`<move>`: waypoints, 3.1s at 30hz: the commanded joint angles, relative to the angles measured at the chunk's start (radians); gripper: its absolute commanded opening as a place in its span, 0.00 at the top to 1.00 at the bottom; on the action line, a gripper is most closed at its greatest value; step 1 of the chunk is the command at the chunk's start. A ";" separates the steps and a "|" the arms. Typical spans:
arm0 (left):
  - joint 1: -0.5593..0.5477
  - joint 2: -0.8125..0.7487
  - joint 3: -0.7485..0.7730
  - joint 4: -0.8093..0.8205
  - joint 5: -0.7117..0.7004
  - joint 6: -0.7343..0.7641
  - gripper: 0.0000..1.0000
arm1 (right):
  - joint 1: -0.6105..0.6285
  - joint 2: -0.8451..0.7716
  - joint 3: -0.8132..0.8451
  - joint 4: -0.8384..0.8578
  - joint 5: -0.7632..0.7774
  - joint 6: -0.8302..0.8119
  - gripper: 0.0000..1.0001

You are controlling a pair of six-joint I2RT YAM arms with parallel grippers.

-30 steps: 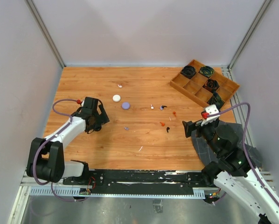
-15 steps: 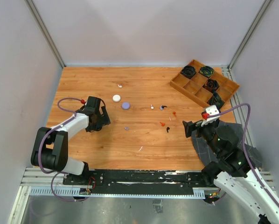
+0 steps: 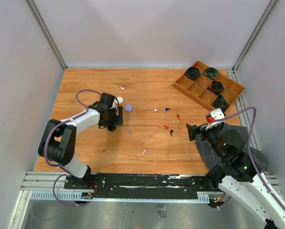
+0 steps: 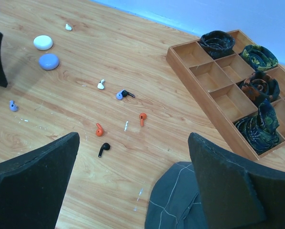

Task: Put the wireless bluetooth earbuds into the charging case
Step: Move the charging case to the center of the board, then pick up the charging case at the center of the board.

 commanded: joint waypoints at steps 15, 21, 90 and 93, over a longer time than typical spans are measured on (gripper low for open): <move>-0.111 -0.047 0.144 -0.144 -0.247 -0.164 0.07 | 0.034 -0.022 -0.013 0.030 0.033 -0.019 0.01; -0.110 -0.063 0.095 -0.115 -0.188 -0.138 0.08 | 0.039 -0.025 -0.014 0.030 0.038 -0.022 0.01; -0.366 -0.491 -0.313 0.606 -0.023 0.113 0.63 | 0.061 0.485 0.331 -0.196 -0.339 0.060 0.01; -0.429 -0.501 -0.334 0.680 -0.062 0.178 0.64 | 0.062 0.558 0.375 -0.196 -0.382 0.084 0.01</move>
